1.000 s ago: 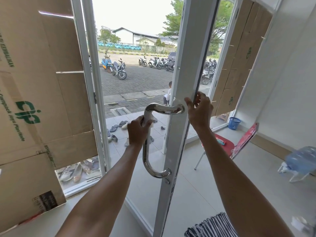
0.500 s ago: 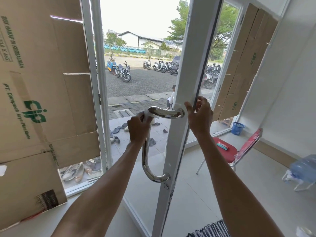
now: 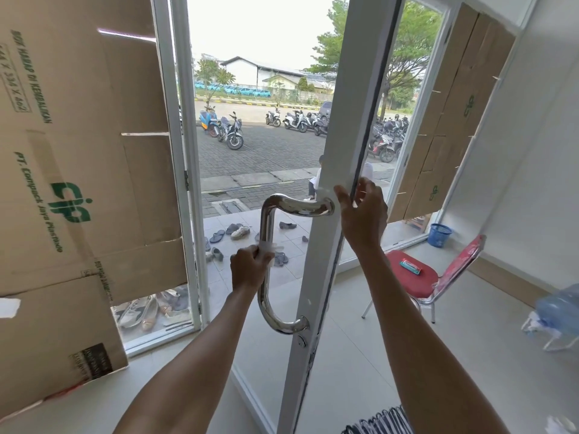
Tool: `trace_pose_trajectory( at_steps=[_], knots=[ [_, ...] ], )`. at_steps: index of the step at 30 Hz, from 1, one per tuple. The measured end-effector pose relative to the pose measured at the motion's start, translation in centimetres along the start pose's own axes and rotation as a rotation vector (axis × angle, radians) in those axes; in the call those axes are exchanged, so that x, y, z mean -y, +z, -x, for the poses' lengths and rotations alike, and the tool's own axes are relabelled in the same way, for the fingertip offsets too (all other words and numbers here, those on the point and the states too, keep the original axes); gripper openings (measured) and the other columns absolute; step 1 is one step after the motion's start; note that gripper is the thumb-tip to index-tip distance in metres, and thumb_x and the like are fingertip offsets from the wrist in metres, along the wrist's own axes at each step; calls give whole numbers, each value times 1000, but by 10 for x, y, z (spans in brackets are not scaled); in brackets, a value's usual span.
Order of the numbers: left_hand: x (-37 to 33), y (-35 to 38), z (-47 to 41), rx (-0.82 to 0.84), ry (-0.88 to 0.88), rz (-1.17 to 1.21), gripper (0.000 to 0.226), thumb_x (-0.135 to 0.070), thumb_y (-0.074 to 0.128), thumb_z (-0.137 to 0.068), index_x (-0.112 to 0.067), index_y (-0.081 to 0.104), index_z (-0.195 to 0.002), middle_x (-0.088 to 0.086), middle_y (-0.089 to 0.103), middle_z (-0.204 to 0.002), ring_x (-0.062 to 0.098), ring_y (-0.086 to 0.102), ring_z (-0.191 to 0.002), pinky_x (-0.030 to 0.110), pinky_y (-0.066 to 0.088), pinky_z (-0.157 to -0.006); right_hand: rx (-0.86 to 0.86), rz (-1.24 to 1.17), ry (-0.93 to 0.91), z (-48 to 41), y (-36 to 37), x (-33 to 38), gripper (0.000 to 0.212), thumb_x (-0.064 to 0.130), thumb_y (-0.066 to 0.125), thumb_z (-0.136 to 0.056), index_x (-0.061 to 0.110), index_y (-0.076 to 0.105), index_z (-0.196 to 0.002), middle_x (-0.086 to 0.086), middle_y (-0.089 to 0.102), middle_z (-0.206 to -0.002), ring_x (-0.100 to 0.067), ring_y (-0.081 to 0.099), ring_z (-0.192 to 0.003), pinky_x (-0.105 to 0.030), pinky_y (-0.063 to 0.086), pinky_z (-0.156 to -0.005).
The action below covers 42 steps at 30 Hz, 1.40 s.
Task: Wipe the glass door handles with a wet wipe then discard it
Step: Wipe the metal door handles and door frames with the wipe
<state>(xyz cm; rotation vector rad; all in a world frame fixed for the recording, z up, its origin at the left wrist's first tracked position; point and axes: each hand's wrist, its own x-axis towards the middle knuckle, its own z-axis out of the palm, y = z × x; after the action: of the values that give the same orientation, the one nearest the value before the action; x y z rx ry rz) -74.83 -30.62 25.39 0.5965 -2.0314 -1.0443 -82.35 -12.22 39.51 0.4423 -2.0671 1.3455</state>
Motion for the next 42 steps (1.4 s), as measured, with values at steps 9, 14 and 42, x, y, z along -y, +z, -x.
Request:
trace_pose_trajectory(
  at_steps=[9, 14, 42],
  knots=[
    [-33, -21, -21, -157, 173, 198, 31, -38, 64, -88, -10, 75, -82, 6, 64, -58, 12, 49, -53, 37, 46, -49, -21, -22, 38, 3, 0, 3, 50, 50, 63, -82, 16, 60, -118, -3, 63, -111, -22, 61, -103, -43, 49, -90],
    [-74, -41, -43, -50, 341, 321, 20, -19, 68, -92, -13, 76, -109, -5, 76, -88, -16, 60, -76, 18, 52, -67, -26, -37, 65, 4, 2, 6, 49, 50, 64, -83, 17, 60, -120, -1, 63, -113, -21, 60, -105, -43, 48, -92],
    [-80, -30, -21, -107, 668, 89, 48, -38, 71, -85, -9, 69, -123, 8, 66, -128, 21, 57, -127, 30, 41, -111, -23, 5, 56, 14, 2, 16, 50, 50, 63, -85, 15, 59, -121, -4, 62, -113, -23, 57, -107, -38, 45, -93]
  ],
)
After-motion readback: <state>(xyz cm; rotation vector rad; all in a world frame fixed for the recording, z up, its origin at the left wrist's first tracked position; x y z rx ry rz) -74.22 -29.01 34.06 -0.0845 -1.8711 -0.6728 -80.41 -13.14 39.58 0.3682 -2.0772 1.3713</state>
